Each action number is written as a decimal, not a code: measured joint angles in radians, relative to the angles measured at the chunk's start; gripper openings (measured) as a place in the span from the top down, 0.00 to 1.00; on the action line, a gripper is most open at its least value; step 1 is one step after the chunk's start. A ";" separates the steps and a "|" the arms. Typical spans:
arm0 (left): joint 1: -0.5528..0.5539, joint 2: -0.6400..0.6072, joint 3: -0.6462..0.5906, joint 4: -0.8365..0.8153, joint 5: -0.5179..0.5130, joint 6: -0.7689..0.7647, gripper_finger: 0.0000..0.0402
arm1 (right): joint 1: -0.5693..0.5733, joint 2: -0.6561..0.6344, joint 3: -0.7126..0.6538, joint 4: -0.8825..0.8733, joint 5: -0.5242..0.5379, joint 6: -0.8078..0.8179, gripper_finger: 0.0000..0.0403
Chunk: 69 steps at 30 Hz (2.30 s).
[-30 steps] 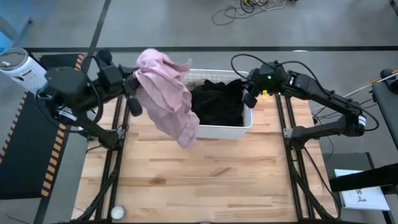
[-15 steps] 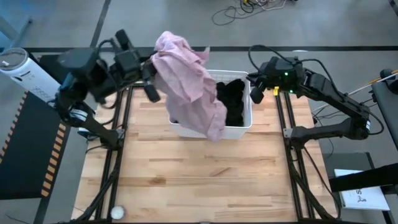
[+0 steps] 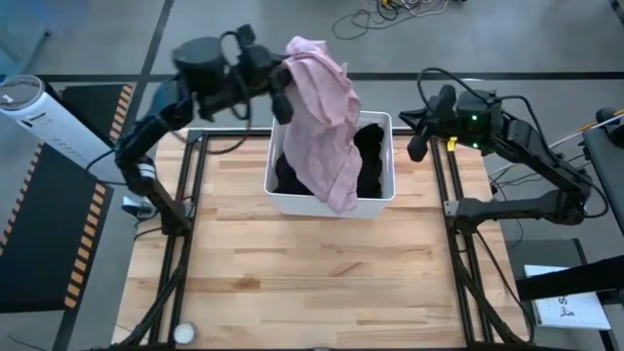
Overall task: Sort clothes
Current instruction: Put the pink shirt into the white laundry bin
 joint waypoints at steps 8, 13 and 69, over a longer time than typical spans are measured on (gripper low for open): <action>0.016 0.122 -0.002 -0.080 0.037 -0.019 0.94 | 0.000 -0.039 0.000 -0.005 0.001 -0.012 1.00; 0.013 0.183 -0.025 -0.161 0.046 -0.045 0.94 | 0.000 -0.055 0.000 -0.034 0.001 -0.009 1.00; 0.066 -0.098 -0.779 0.091 0.102 -0.187 0.33 | 0.002 0.222 -0.096 0.272 -0.404 -0.011 1.00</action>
